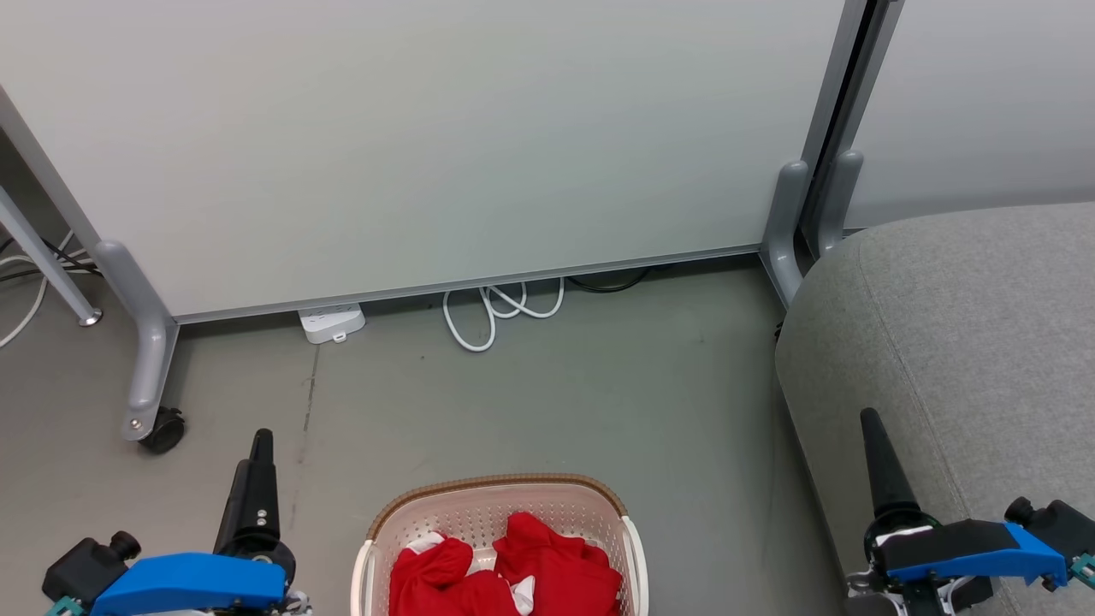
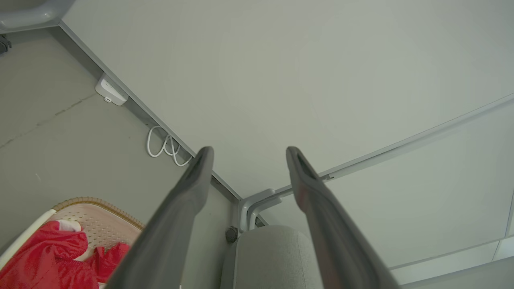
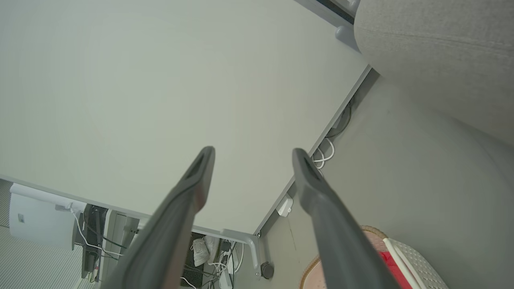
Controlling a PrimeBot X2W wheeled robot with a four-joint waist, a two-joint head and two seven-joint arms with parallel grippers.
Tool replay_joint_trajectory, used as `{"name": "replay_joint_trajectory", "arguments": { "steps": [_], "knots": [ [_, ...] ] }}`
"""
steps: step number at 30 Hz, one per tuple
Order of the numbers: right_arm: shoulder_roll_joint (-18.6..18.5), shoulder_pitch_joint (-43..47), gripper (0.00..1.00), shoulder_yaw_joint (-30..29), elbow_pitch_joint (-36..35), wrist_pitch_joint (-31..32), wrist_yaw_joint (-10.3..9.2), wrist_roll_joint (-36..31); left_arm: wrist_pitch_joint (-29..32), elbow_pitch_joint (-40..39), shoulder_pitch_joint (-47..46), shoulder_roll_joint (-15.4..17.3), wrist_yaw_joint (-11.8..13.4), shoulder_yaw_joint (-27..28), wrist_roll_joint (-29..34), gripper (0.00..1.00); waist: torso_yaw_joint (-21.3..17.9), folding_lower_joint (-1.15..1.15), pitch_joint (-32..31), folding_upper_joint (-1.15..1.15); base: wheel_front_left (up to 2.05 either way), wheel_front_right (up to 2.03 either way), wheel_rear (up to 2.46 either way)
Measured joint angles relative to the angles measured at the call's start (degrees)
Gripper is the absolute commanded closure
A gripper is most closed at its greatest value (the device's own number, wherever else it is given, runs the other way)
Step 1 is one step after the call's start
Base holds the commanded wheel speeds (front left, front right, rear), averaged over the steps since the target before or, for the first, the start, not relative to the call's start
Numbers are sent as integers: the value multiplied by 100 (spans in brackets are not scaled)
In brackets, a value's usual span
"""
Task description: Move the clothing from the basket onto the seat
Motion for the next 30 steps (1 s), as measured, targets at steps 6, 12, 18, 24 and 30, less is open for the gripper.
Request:
{"name": "replay_joint_trajectory", "arguments": {
  "steps": [6,12,18,24,30],
  "knots": [
    [-2,0,0,118,66,-130,0,-631,-135,63,-11,7,73,-151,684,0,2,0,-8,0,0,0,0],
    [-2,-1,0,185,152,-250,0,-1173,-250,129,-51,18,127,-264,1251,0,-2,0,-12,0,0,0,0],
    [-4,-8,0,238,215,-369,1,-1640,-359,172,-98,33,153,-383,1737,0,0,0,-20,0,0,0,0],
    [-5,-11,0,300,249,-480,1,-2080,-472,208,-128,47,186,-463,2181,0,2,0,-23,0,0,0,0],
    [-5,-25,0,353,294,-575,1,-2526,-571,242,-152,53,230,-555,2601,0,1,0,-21,0,0,0,0]
  ]
}}
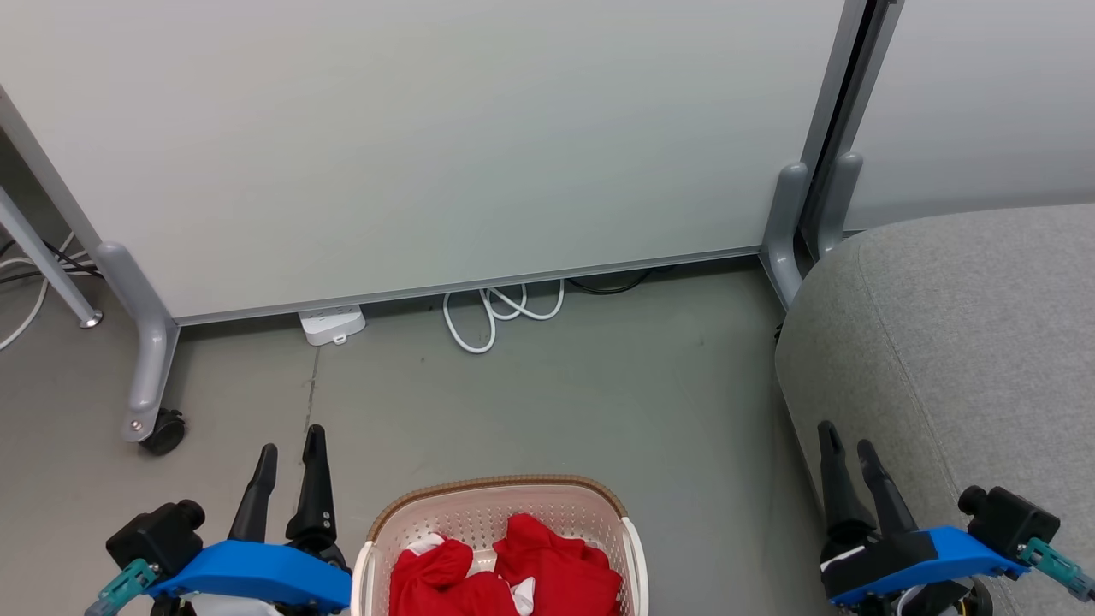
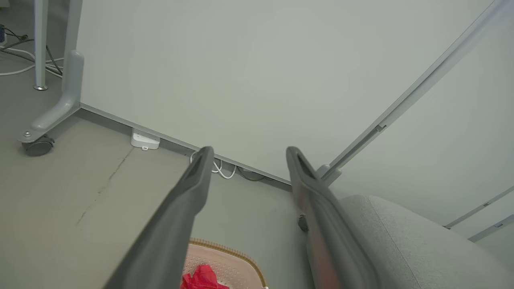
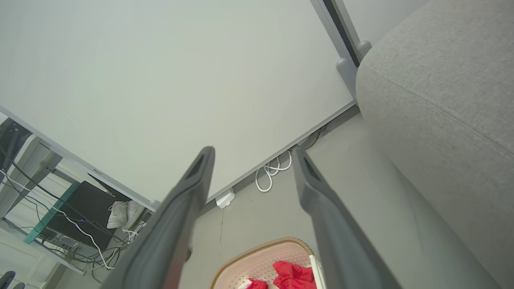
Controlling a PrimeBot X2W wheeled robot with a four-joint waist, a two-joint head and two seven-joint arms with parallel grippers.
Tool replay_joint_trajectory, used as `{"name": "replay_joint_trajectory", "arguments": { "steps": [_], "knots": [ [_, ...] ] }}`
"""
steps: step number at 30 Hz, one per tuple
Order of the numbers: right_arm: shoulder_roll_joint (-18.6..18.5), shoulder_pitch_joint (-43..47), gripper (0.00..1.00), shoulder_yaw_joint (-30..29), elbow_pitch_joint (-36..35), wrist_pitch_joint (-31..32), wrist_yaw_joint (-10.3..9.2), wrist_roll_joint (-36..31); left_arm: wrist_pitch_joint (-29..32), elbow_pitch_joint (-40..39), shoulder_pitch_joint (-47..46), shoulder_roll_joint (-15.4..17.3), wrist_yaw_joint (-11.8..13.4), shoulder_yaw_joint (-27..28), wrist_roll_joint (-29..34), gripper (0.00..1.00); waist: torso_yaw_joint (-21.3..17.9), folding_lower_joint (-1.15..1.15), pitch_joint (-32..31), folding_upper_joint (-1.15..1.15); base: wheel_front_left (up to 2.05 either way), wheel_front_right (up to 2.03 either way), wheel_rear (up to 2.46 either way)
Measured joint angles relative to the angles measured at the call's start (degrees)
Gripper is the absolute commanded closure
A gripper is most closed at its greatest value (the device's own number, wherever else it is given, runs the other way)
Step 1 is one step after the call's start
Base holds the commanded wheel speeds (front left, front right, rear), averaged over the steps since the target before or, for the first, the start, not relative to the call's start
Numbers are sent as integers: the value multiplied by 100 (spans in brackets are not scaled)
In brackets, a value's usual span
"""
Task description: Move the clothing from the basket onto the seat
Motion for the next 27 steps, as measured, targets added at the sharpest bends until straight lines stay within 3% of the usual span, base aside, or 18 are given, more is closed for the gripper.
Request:
{"name": "replay_joint_trajectory", "arguments": {
  "steps": [27],
  "knots": [
    [-9,-81,0,177,190,-407,0,-1734,-397,131,-89,25,75,-212,1623,0,42,0,-8,0,0,0,0]
  ]
}}
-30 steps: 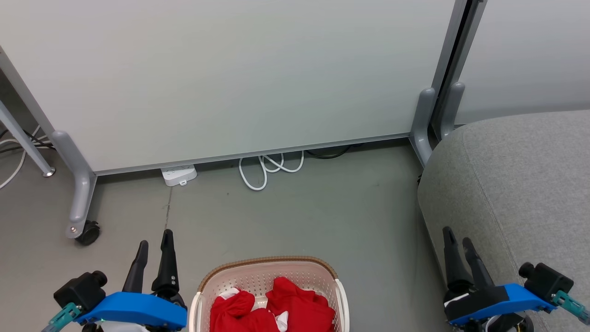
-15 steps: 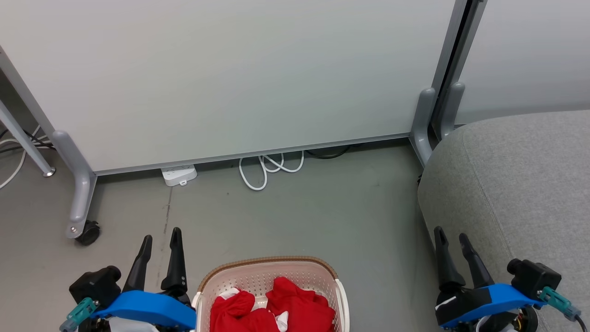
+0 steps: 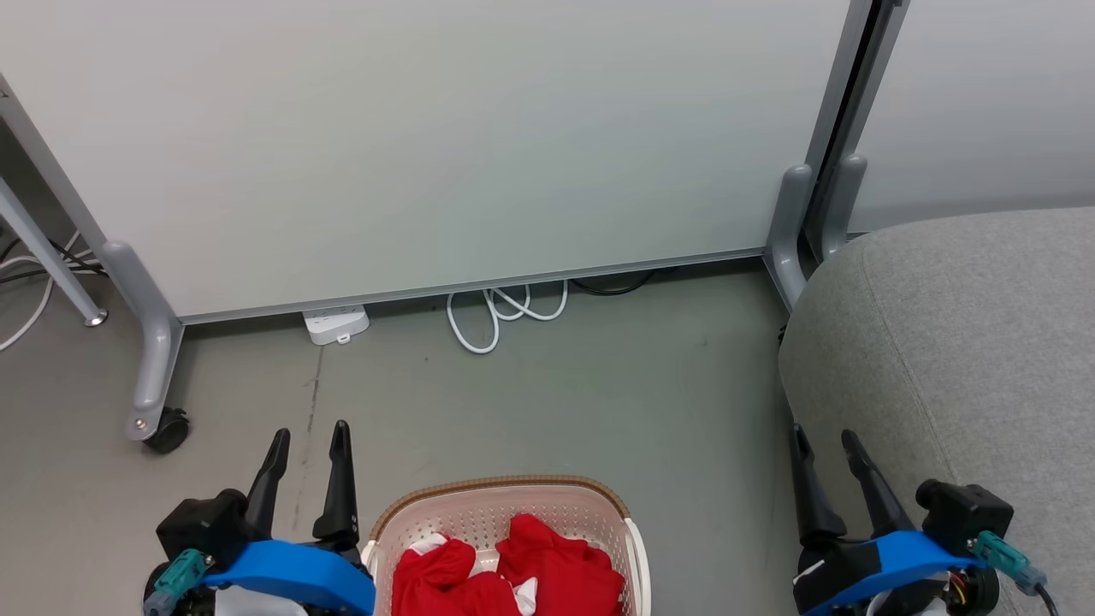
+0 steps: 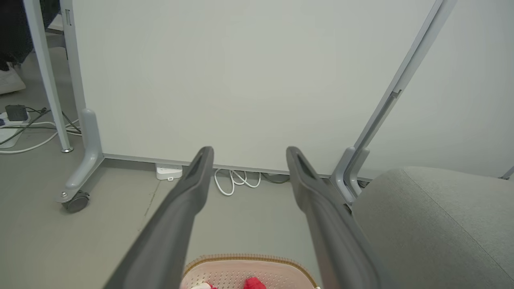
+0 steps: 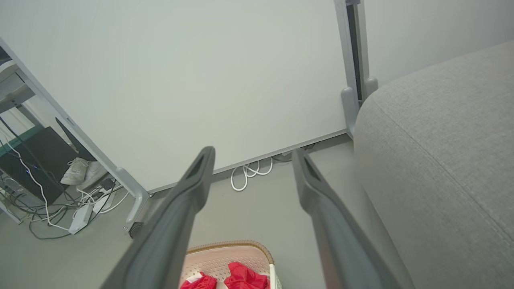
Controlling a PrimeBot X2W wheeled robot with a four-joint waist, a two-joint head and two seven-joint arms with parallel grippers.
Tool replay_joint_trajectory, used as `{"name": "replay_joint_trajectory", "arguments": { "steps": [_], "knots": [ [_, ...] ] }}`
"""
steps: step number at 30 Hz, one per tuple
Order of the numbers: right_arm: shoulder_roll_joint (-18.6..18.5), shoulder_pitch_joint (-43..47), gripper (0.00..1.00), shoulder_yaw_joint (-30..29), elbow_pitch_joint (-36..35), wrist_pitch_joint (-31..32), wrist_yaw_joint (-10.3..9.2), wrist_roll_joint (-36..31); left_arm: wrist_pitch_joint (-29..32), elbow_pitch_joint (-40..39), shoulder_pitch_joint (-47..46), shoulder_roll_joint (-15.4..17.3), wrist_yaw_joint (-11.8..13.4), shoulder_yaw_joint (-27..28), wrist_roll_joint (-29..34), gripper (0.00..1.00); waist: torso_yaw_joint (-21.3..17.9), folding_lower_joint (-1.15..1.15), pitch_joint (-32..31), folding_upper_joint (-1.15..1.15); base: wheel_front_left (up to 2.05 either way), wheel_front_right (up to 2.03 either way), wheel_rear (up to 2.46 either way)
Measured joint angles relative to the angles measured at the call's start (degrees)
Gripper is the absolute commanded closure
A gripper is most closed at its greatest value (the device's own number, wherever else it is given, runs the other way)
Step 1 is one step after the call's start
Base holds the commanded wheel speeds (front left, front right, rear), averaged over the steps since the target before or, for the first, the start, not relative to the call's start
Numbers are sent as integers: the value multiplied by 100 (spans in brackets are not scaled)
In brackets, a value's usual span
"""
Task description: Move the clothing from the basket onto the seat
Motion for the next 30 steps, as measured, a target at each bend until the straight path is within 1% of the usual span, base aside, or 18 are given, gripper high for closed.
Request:
{"name": "replay_joint_trajectory", "arguments": {
  "steps": [30],
  "knots": [
    [-9,-57,0,164,226,-337,1,-1446,-345,160,-49,7,63,-172,1440,0,-3,0,-18,0,0,0,0]
  ]
}}
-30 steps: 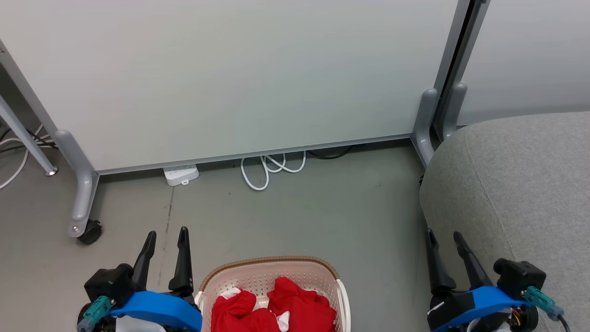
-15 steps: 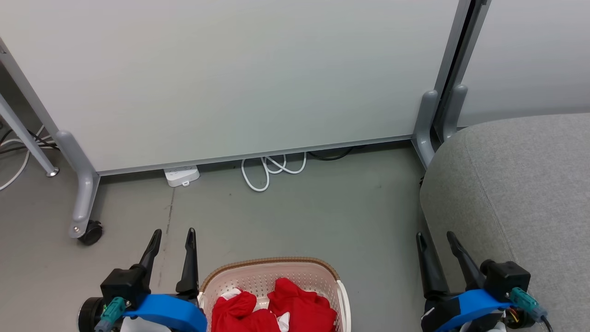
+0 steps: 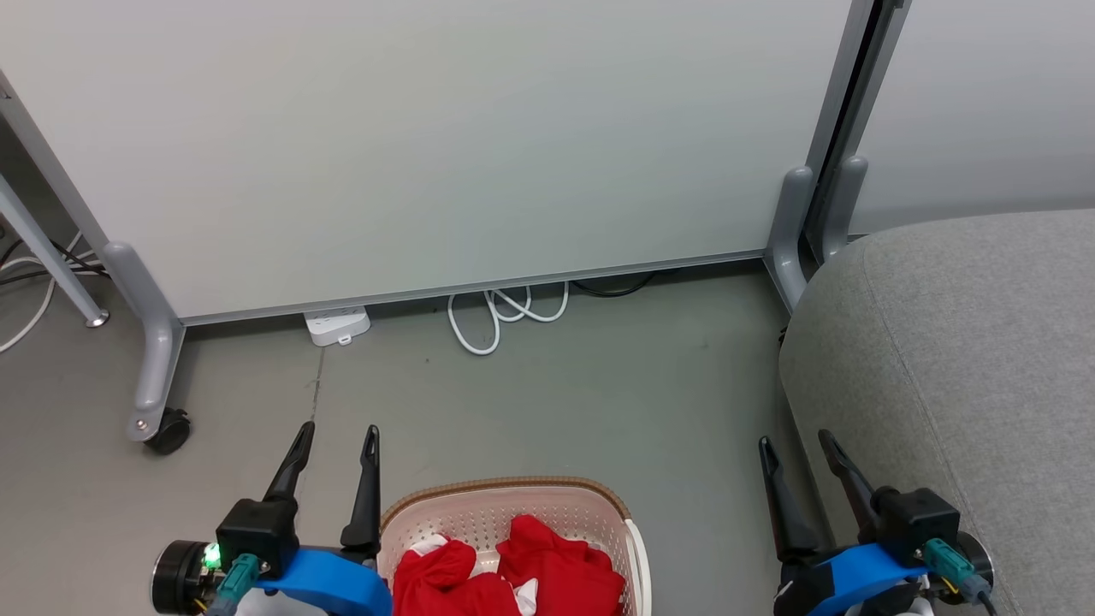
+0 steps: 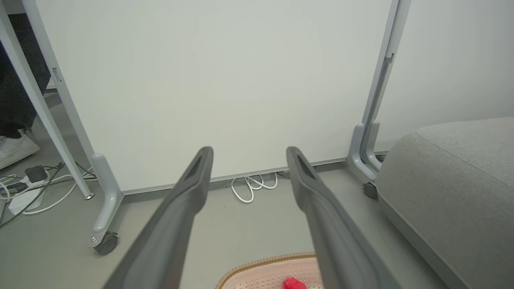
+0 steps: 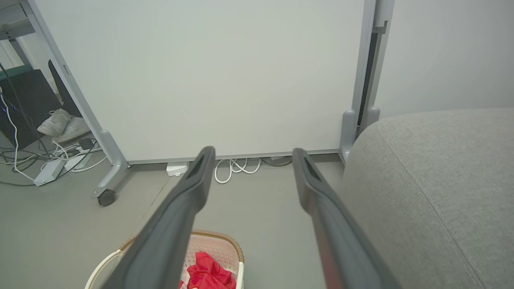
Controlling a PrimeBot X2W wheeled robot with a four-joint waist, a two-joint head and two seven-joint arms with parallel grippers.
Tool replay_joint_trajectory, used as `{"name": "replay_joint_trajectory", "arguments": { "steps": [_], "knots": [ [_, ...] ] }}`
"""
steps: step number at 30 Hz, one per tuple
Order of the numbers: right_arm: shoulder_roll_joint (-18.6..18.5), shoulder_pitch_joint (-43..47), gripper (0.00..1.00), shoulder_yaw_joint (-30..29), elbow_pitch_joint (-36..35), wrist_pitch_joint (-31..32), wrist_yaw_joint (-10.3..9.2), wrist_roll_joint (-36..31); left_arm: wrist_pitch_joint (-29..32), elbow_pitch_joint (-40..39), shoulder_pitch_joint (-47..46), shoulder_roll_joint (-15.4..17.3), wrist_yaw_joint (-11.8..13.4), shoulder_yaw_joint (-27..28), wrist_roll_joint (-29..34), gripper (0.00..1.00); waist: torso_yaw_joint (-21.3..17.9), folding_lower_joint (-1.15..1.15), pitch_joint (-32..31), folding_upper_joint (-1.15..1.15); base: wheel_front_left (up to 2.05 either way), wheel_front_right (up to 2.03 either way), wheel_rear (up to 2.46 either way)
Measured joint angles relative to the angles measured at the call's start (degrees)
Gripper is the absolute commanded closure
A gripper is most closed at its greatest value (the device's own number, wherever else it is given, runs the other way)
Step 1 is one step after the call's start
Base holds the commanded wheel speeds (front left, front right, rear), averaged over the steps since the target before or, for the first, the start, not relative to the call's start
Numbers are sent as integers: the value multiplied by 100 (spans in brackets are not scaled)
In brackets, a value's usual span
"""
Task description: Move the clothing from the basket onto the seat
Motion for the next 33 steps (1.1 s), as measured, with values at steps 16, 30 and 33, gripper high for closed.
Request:
{"name": "replay_joint_trajectory", "arguments": {
  "steps": [16,30,33],
  "knots": [
    [-4,-35,0,21,86,-118,0,-457,-115,80,-40,0,19,-70,447,0,17,0,18,0,0,0,0],
    [-5,-125,0,34,99,-118,0,-459,-120,352,-410,48,-204,-383,644,0,-55,0,149,0,0,0,0],
    [-7,-250,0,-2,62,-119,0,-497,-121,537,-734,94,-333,-593,734,0,-112,0,314,0,0,0,0]
  ]
}}
